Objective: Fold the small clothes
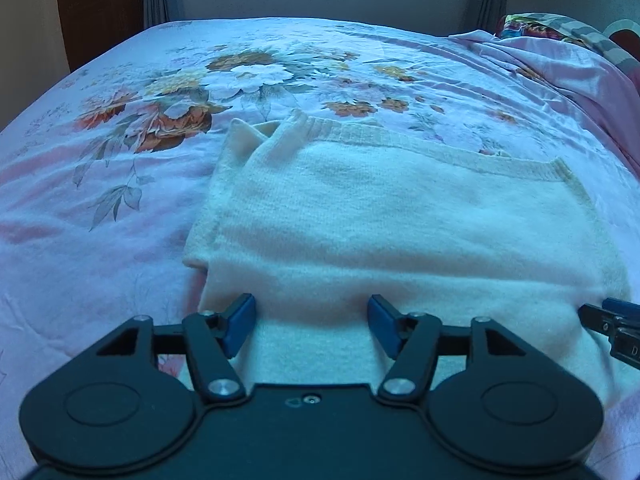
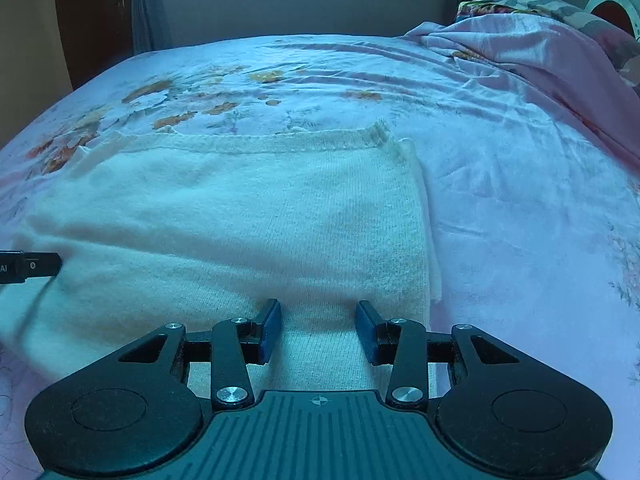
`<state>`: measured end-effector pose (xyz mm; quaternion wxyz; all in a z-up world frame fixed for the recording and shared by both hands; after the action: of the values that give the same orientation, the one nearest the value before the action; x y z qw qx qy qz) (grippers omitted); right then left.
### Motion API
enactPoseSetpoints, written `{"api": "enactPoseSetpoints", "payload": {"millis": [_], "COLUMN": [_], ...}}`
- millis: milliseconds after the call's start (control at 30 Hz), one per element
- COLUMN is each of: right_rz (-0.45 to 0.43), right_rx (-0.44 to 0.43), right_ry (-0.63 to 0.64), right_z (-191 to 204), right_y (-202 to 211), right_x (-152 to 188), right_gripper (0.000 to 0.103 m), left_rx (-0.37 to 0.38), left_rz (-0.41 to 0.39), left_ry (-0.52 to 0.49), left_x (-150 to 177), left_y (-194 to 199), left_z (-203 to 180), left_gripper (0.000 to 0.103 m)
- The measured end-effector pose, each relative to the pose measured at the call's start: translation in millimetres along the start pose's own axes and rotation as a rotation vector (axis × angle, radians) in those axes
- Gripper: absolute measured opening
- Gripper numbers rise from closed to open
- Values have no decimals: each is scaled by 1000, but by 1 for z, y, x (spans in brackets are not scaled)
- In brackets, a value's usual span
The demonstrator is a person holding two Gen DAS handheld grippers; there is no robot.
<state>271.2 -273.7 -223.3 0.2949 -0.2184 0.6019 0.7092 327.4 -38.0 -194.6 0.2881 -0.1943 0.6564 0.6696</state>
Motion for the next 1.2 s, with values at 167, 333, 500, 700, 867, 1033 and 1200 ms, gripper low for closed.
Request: {"api": "enactPoseSetpoints", "payload": {"millis": [167, 333, 500, 700, 867, 1033, 1200], "right_rz": [-50, -52, -44, -37, -29, -23, -24], "right_rx": [-56, -134, -200, -234, -253, -256, -259], "right_ry": [-54, -86, -72, -20, -9, -18, -22], "right_z": [3, 22, 54, 84, 92, 92, 89], "right_y": [25, 42, 49, 50, 43, 32, 22], "right_x": [-5, 4, 11, 14, 14, 12, 11], "right_gripper": [41, 41, 41, 41, 41, 41, 41], "left_rx": [5, -9, -4, 83, 188, 303, 412], "left_rz": [-34, -21, -8, 46, 84, 104, 97], "left_ry": [4, 52, 139, 245, 325, 397, 454], "left_x": [0, 12, 18, 15, 9, 0, -9], "left_y": [19, 32, 38, 23, -1, -32, -53], "left_z": [9, 32, 63, 87, 96, 98, 95], "left_gripper": [60, 60, 66, 76, 67, 64, 56]}}
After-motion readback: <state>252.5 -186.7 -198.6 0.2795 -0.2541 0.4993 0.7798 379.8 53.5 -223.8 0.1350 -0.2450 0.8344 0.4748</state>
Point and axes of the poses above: each gripper's, at about its wrist camera, not at the fingertips, and y roughly against the way its jaws point, z to its left, x to its underside, the point moved 3 cm from there along -y, roughly the way its jaws point, and after that the axes turned 7 degrees about -x, right-handed, at the moved point
